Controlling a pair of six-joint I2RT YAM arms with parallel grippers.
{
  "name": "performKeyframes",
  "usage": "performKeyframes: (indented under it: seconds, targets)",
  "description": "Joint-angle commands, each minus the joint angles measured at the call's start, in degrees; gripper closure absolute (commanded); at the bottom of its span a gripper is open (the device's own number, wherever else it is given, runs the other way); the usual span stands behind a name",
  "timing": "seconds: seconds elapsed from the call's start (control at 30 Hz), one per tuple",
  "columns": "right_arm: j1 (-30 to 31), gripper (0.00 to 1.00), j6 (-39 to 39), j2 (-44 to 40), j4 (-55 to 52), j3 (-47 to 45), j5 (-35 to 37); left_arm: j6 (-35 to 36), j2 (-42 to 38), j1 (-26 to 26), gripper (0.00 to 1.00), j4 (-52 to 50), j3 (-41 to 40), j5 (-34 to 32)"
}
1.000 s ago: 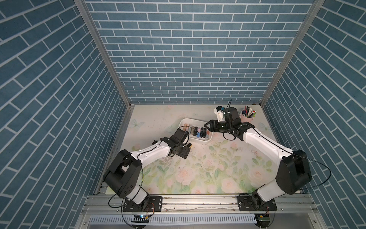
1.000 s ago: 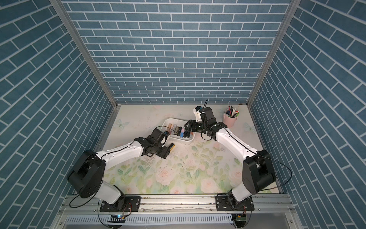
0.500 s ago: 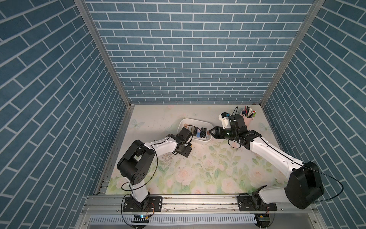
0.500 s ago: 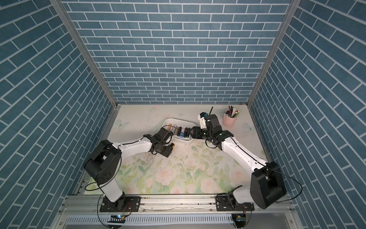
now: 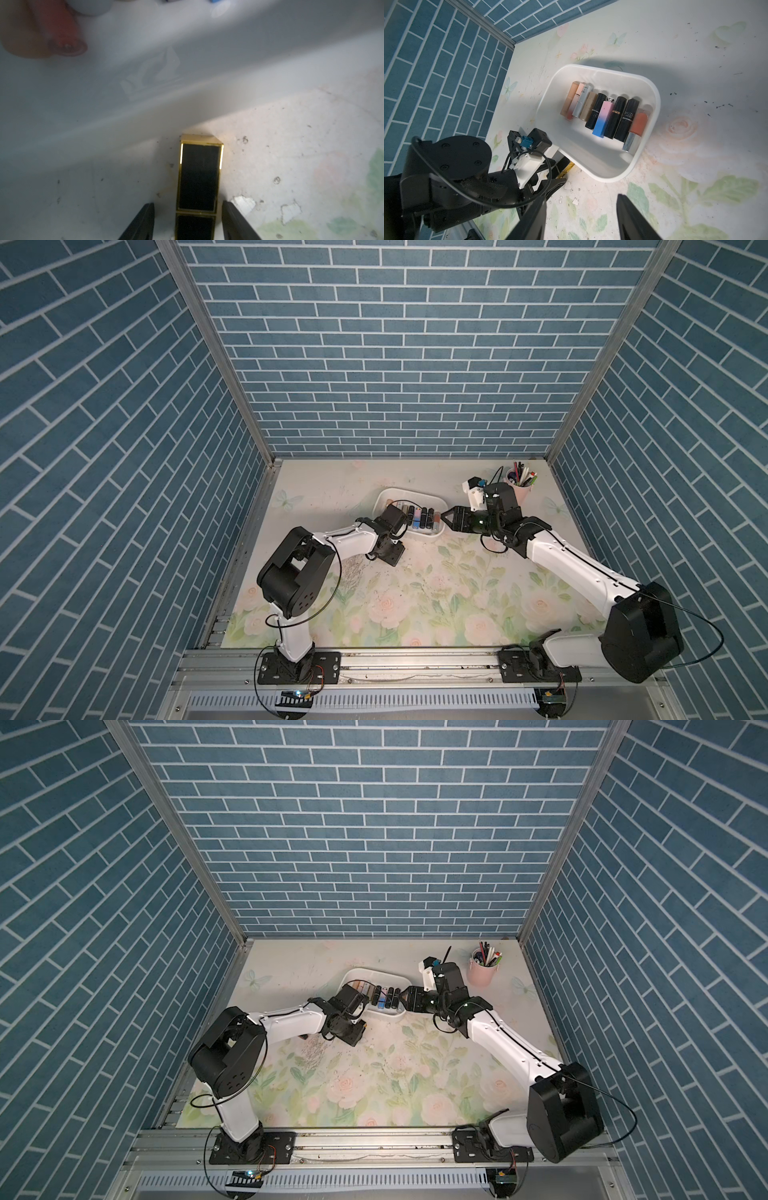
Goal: Put the lipstick into the storage box
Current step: Pick up the lipstick at the center of the board.
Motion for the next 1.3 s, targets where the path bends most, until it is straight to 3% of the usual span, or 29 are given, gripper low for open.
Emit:
performKeyframes:
  seconds: [0.0,0.57,1.07,1.27]
  targets:
    - [-0.19,0.42,1.17,-2.02,1.84,-0.69,-0.02,0.69,2.72,-0.19,0.48,-1.31,0.44,0.83]
    - [-0.41,0.42,1.93,-2.59,4.04,-2.15,-0.42,-0.65,1.62,-0.45,0.86,-1.68,-1.98,6.84]
    - [-0.41,0.42,4.45,-0.79,12.55,-5.16,-5.21,-4.55,-16.32,-0.04,0.87,-1.44,-7.57,17.98]
    - [-0.5,0.42,5.67,-1.31,21.11,-7.0,-11.77,-7.79,-22.82,3.67,0.87,2.93,-6.98,27.36]
